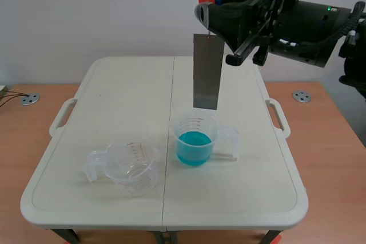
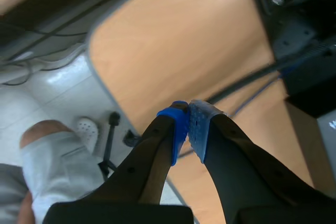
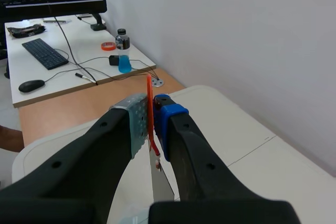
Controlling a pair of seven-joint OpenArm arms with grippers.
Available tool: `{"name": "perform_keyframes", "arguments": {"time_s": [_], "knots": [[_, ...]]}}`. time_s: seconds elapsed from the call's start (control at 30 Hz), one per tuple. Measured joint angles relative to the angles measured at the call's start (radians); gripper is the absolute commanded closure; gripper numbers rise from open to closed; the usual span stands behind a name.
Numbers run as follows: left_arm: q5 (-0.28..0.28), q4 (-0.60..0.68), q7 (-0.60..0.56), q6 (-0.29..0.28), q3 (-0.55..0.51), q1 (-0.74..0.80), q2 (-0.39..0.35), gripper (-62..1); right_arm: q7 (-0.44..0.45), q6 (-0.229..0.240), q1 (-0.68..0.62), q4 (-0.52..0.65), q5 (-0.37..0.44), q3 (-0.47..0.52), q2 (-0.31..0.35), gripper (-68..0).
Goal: Hold the metal plate by the orange handle, dip it into the blue solution, take it out and point at it, then put the plate back in the beaker on the left.
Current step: 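Raise the plate and point at it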
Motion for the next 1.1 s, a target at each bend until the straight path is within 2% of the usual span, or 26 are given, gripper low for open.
{"name": "perform_keyframes", "arguments": {"time_s": [0.13, 0.37, 0.5, 0.6, 0.67, 0.8, 0.9, 1.1], "knots": [[-0.01, 0.07, -0.001, 0.012, -0.13, 0.037, -0.036, -3.2, -0.003, 0.0, 0.0, 0.024, 0.0, 0.001, 0.0, -1.3], [-0.01, 0.245, -0.003, 0.011, -0.415, 0.168, -0.11, -3.2, -0.003, 0.0, 0.0, 0.046, 0.0, 0.001, 0.0, -1.3], [-0.01, 0.317, -0.07, 0.018, -0.555, 0.211, -0.117, -3.2, -0.003, 0.0, 0.0, 0.054, 0.002, 0.001, 0.0, -1.3], [-0.028, 0.345, -0.134, 0.018, -0.6, 0.214, -0.133, -3.2, -0.003, 0.0, 0.0, 0.054, 0.003, 0.001, 0.0, -1.3], [-0.076, 0.353, -0.168, 0.0, -0.598, 0.2, -0.157, -3.2, -0.003, 0.0, 0.0, 0.054, 0.003, 0.001, 0.0, -1.3], [-0.152, 0.36, -0.183, -0.138, -0.553, 0.099, -0.225, -3.2, -0.003, 0.0, 0.0, 0.054, 0.003, 0.001, 0.0, -1.3], [-0.157, 0.361, -0.182, -0.214, -0.476, -0.034, -0.265, -3.2, -0.003, 0.0, 0.0, 0.054, 0.003, 0.001, 0.0, -1.3], [-0.156, 0.361, -0.145, -0.27, -0.241, -0.305, -0.282, -3.2, -0.003, 0.0, 0.0, 0.054, 0.003, 0.001, 0.0, -1.3]]}}
